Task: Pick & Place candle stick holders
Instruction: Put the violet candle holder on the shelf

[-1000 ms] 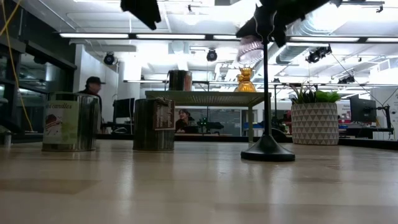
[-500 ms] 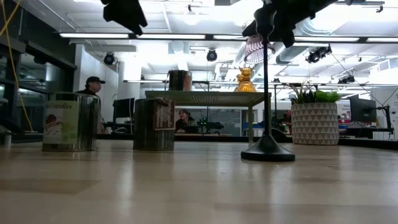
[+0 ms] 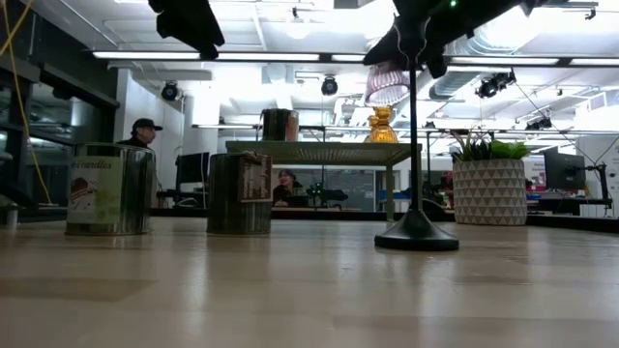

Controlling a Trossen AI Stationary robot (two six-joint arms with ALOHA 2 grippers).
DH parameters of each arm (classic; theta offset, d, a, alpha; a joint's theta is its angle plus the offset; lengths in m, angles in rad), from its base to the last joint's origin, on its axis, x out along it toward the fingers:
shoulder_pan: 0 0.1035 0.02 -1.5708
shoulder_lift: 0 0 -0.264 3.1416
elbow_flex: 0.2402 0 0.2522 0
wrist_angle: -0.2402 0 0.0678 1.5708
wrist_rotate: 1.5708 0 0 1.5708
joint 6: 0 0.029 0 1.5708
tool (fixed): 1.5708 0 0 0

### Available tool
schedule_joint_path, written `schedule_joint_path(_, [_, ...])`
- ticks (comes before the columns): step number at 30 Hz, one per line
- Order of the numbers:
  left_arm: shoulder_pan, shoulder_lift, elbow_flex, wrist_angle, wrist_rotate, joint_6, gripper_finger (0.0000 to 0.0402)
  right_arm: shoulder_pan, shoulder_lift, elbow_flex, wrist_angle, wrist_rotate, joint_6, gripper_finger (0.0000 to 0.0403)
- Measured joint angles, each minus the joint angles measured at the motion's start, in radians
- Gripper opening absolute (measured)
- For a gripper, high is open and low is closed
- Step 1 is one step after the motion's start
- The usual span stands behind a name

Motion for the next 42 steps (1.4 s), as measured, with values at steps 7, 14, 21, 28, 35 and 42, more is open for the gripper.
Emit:
schedule_joint_path(7, [0.000, 0.000, 0.000, 0.000, 0.002, -0.004, 0.0216, -0.007, 0.087, 0.000, 0.085, 0.133, 0.023, 0.0113])
schedule_joint_path(14, [0.000, 0.001, 0.000, -0.001, 0.004, -0.006, 0.0216, -0.007, 0.160, 0.000, 0.105, 0.285, 0.068, 0.0113])
schedule_joint_path(21, [0.000, 0.001, 0.000, -0.001, 0.004, -0.008, 0.0216, -0.008, 0.188, 0.000, 0.110, 0.435, 0.168, 0.0113])
schedule_joint_path(28, [0.000, 0.001, 0.000, -0.001, 0.004, -0.008, 0.0216, -0.015, 0.189, 0.000, 0.102, 0.499, 0.211, 0.0113])
schedule_joint_path(35, [0.000, 0.001, 0.000, -0.001, 0.004, -0.009, 0.0216, -0.010, 0.235, 0.001, 0.089, 0.560, 0.289, 0.0113])
schedule_joint_path(42, [0.000, 0.001, 0.001, -0.002, 0.004, -0.012, 0.0216, 0.027, 0.254, 0.001, 0.095, 0.690, 0.316, 0.0113])
